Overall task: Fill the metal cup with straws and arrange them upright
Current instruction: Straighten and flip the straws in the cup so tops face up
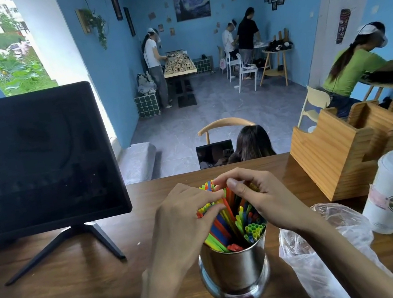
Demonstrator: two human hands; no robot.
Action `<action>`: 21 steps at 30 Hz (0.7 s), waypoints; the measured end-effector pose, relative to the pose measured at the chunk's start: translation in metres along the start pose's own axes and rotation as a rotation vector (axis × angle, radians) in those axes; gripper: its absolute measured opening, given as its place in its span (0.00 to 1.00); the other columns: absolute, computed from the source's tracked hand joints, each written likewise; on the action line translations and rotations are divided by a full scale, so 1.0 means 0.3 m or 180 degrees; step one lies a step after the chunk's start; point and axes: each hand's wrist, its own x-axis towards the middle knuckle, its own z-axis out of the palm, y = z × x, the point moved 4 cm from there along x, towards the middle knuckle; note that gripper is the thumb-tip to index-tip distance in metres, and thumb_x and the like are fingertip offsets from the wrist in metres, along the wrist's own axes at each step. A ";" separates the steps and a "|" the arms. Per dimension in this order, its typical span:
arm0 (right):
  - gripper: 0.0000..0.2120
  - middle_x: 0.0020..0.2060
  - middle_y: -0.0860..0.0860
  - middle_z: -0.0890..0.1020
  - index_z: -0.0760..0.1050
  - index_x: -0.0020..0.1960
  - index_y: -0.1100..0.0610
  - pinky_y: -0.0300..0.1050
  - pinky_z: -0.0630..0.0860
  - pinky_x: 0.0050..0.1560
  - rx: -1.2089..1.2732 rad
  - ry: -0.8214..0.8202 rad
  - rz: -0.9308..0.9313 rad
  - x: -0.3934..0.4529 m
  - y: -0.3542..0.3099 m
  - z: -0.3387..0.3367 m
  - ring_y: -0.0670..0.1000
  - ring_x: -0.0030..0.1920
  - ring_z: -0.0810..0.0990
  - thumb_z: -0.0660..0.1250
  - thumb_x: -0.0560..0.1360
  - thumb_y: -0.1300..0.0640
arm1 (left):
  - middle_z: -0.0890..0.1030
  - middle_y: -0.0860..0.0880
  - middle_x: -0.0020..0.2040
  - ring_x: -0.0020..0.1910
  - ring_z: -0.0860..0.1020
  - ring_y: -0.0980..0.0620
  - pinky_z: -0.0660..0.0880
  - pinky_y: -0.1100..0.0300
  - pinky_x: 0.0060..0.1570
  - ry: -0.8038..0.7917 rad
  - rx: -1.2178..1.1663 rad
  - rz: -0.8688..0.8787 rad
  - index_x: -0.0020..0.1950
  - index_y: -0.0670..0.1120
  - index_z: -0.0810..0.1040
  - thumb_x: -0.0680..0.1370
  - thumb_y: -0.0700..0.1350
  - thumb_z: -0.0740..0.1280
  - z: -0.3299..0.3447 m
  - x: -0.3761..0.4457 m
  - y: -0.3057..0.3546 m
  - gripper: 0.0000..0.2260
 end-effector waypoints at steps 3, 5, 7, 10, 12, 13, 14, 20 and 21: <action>0.11 0.54 0.41 0.84 0.82 0.59 0.44 0.53 0.79 0.61 -0.0031 -0.0043 0.0010 -0.002 0.004 0.000 0.44 0.58 0.82 0.61 0.84 0.50 | 0.86 0.58 0.47 0.50 0.81 0.57 0.82 0.52 0.48 0.0132 -0.0137 -0.0042 0.51 0.53 0.88 0.70 0.47 0.79 0.004 0.000 -0.004 0.10; 0.12 0.54 0.41 0.84 0.81 0.59 0.43 0.54 0.79 0.62 -0.0039 -0.0065 0.0001 -0.003 0.005 0.000 0.45 0.59 0.82 0.61 0.83 0.48 | 0.86 0.59 0.47 0.51 0.82 0.60 0.81 0.57 0.50 0.0195 -0.0612 -0.0422 0.51 0.56 0.88 0.70 0.46 0.79 -0.007 -0.004 -0.013 0.11; 0.14 0.54 0.41 0.84 0.81 0.61 0.44 0.51 0.78 0.62 0.0011 -0.0137 -0.0001 -0.006 0.002 0.000 0.45 0.59 0.81 0.60 0.82 0.45 | 0.87 0.59 0.45 0.48 0.84 0.60 0.80 0.63 0.48 0.0305 -0.1294 -0.0885 0.50 0.55 0.88 0.70 0.45 0.79 -0.028 0.000 -0.017 0.10; 0.15 0.55 0.40 0.84 0.81 0.62 0.44 0.43 0.75 0.60 0.0063 -0.0323 -0.0010 -0.011 -0.007 0.005 0.45 0.60 0.81 0.60 0.80 0.43 | 0.87 0.56 0.42 0.43 0.85 0.59 0.77 0.70 0.44 0.0557 -0.1971 -0.1065 0.48 0.51 0.86 0.70 0.37 0.77 -0.081 0.046 -0.013 0.11; 0.13 0.55 0.40 0.83 0.81 0.60 0.41 0.41 0.75 0.59 -0.0024 -0.0364 -0.0037 -0.013 -0.010 0.008 0.44 0.60 0.80 0.63 0.79 0.42 | 0.87 0.54 0.43 0.43 0.85 0.57 0.78 0.69 0.44 0.0460 -0.2197 -0.1056 0.48 0.49 0.86 0.70 0.35 0.77 -0.102 0.087 -0.010 0.12; 0.12 0.55 0.39 0.82 0.81 0.60 0.40 0.44 0.75 0.61 -0.0086 -0.0352 -0.0038 -0.012 -0.012 0.009 0.44 0.60 0.80 0.65 0.78 0.41 | 0.87 0.53 0.44 0.43 0.86 0.55 0.79 0.67 0.44 0.0387 -0.2272 -0.1047 0.48 0.49 0.85 0.70 0.36 0.76 -0.105 0.103 -0.011 0.11; 0.12 0.55 0.39 0.82 0.81 0.59 0.40 0.46 0.76 0.62 -0.0130 -0.0347 -0.0025 -0.012 -0.014 0.011 0.43 0.61 0.80 0.68 0.77 0.40 | 0.87 0.53 0.45 0.42 0.86 0.54 0.80 0.65 0.44 0.0347 -0.2303 -0.1035 0.49 0.49 0.85 0.70 0.38 0.76 -0.107 0.115 -0.008 0.10; 0.10 0.50 0.45 0.86 0.85 0.54 0.49 0.51 0.80 0.57 0.0019 -0.0225 -0.0092 -0.009 -0.036 0.018 0.47 0.55 0.84 0.72 0.75 0.46 | 0.87 0.49 0.46 0.41 0.85 0.51 0.81 0.59 0.42 0.1224 -0.2754 -0.0810 0.51 0.47 0.84 0.72 0.37 0.75 -0.151 0.162 0.021 0.10; 0.09 0.49 0.46 0.87 0.85 0.53 0.50 0.47 0.80 0.56 0.0123 -0.0234 -0.0081 -0.010 -0.042 0.016 0.47 0.54 0.84 0.71 0.76 0.48 | 0.87 0.49 0.45 0.41 0.84 0.52 0.80 0.60 0.40 0.1443 -0.2869 -0.0788 0.51 0.47 0.84 0.73 0.36 0.75 -0.165 0.168 0.020 0.10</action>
